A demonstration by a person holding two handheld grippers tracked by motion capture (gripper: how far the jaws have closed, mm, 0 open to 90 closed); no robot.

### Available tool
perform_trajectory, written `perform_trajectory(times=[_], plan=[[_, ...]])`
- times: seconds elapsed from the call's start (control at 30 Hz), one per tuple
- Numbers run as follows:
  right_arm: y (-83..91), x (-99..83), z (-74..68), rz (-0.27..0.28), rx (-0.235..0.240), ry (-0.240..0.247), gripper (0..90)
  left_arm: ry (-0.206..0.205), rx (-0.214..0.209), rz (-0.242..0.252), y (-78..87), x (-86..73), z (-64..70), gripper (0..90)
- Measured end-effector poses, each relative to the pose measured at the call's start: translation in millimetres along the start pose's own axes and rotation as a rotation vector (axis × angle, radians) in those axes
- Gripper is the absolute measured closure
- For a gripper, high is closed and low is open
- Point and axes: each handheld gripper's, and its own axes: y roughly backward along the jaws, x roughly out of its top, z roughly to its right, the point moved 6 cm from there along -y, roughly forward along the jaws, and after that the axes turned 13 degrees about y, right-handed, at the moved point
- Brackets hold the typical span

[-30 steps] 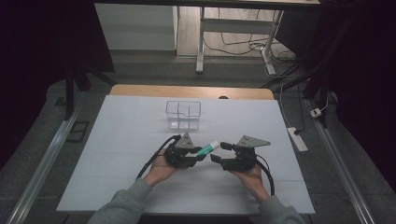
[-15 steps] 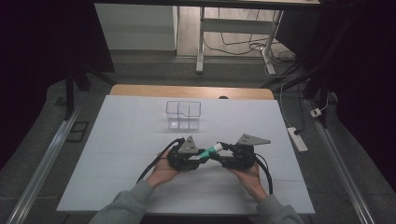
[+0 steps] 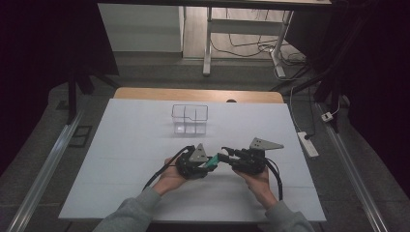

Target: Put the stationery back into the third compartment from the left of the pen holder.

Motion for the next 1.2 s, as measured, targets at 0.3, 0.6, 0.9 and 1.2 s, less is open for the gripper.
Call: perform_trajectory(times=[0.3,0.6,0.9,1.2], plan=[[0.3,2.8,-4.2,-0.019,-0.022,0.080,63.7,0.034,0.008,0.004,1.2,-0.2,-6.0,52.8],[5.8,5.1,0.7,-0.006,-0.058,0.085,63.8,0.083,0.020,-0.005,6.4,-1.6,-14.7,40.1],[10.4,6.2,5.4,-0.004,-0.089,0.091,63.7,0.108,0.042,-0.006,17.5,-4.9,-22.9,36.7],[13.1,6.1,9.3,-0.003,-0.102,0.086,63.8,0.133,0.064,-0.025,28.6,-13.2,-31.3,33.0]])
